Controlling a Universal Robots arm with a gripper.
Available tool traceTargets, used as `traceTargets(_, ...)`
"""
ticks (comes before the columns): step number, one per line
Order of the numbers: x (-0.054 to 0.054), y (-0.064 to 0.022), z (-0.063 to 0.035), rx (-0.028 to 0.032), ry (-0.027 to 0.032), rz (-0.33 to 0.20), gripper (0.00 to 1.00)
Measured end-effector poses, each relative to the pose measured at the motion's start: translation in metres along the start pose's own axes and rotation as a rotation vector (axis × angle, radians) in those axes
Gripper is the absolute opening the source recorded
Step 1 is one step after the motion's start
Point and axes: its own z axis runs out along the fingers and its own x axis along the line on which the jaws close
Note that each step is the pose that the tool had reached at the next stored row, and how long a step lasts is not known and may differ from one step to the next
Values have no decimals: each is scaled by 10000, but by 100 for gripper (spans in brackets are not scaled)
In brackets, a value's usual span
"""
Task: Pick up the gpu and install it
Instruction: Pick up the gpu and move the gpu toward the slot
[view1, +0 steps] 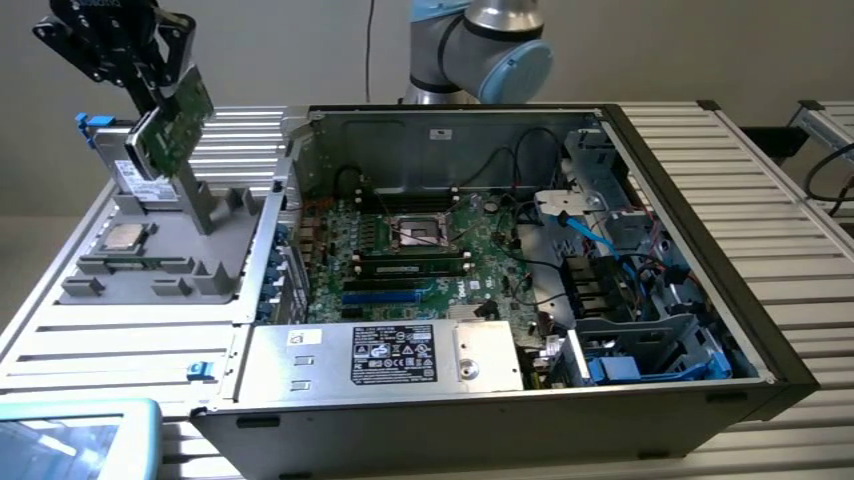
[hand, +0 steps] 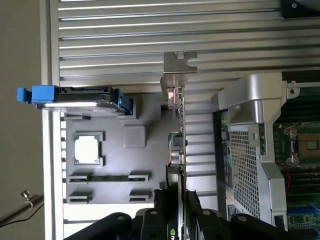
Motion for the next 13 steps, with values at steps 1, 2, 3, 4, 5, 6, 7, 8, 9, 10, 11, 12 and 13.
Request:
traceTargets(1, 0, 2, -45, 0, 0, 0, 28)
traceTargets(2, -1, 4, -90, 0, 0, 0, 28)
traceTargets(3, -2, 7, -136, 0, -1, -1, 28)
traceTargets(4, -2, 9, -181, 0, 0, 0, 28)
traceTargets(5, -3, 11, -226, 1, 0, 0, 28)
traceTargets(6, -4, 13, -271, 0, -1, 0, 28)
traceTargets(7, -4, 15, -316, 1, 1, 0, 28)
traceTargets(8, -5, 18, -363, 0, 0, 0, 28)
traceTargets(9, -6, 20, -408, 0, -1, 0, 28)
traceTargets(10, -6, 22, -453, 0, 0, 0, 28)
traceTargets(11, -7, 24, -498, 0, 0, 1, 28)
traceTargets(12, -8, 26, -537, 0, 0, 1, 28)
traceTargets(13, -7, 27, -548, 0, 1, 1, 28)
